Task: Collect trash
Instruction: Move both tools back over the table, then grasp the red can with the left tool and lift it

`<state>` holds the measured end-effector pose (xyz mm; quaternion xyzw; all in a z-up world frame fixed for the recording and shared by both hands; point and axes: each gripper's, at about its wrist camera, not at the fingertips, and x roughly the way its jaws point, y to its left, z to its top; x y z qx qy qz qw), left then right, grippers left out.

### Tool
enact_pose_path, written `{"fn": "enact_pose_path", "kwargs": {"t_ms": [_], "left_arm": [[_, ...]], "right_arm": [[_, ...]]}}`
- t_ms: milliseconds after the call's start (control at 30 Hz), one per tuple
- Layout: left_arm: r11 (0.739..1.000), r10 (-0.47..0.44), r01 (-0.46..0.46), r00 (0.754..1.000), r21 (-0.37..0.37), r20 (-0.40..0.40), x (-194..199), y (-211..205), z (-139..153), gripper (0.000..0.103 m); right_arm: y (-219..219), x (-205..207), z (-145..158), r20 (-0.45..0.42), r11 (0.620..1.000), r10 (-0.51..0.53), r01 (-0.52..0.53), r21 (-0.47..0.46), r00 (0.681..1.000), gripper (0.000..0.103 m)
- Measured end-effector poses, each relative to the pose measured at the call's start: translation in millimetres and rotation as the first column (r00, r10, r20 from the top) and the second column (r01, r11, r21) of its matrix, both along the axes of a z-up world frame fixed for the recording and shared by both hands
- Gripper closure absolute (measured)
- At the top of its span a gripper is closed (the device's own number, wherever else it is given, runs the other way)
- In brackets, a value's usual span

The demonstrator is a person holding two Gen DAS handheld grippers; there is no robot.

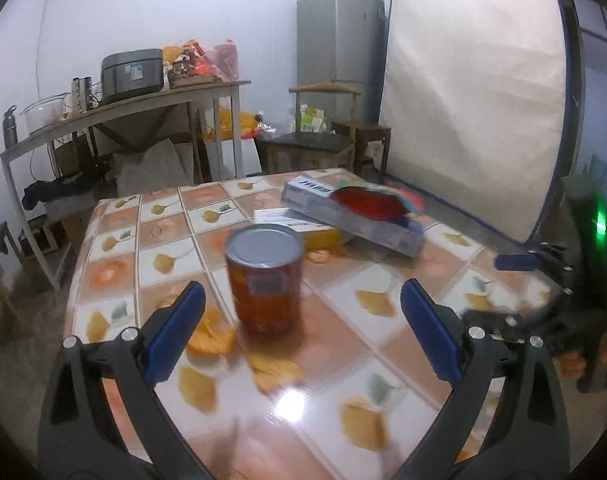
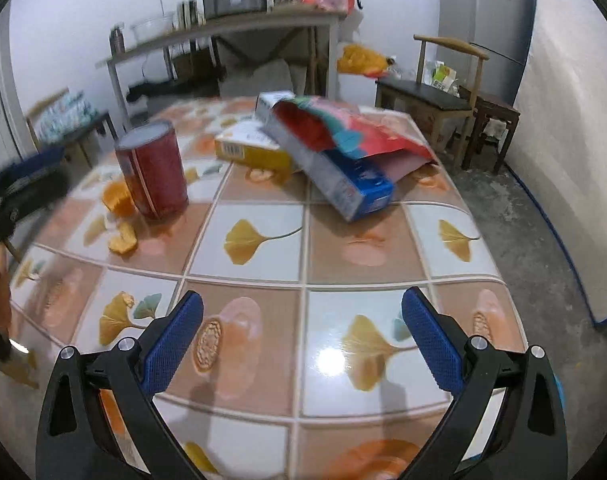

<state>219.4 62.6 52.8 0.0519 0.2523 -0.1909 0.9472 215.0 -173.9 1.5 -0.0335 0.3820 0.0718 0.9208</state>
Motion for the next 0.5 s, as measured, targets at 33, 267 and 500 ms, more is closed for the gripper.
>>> {"fn": "enact_pose_path", "kwargs": {"t_ms": [33, 267, 500], "left_arm": [[1.000, -0.002, 0.002, 1.000, -0.003, -0.021, 13, 2, -2, 0.009], [1.000, -0.008, 0.008, 0.996, 0.006, -0.088, 65, 7, -19, 0.009], [0.994, 0.003, 0.013, 0.989, 0.106, -0.146, 84, -15, -46, 0.038]], "right_arm": [[4, 2, -1, -0.004, 1.000, 0.009, -0.009, -0.009, 1.000, 0.006], [13, 9, -3, 0.016, 0.999, 0.052, -0.052, 0.007, 0.999, 0.006], [8, 19, -7, 0.007, 0.992, 0.072, -0.072, 0.102, 0.997, 0.006]]}}
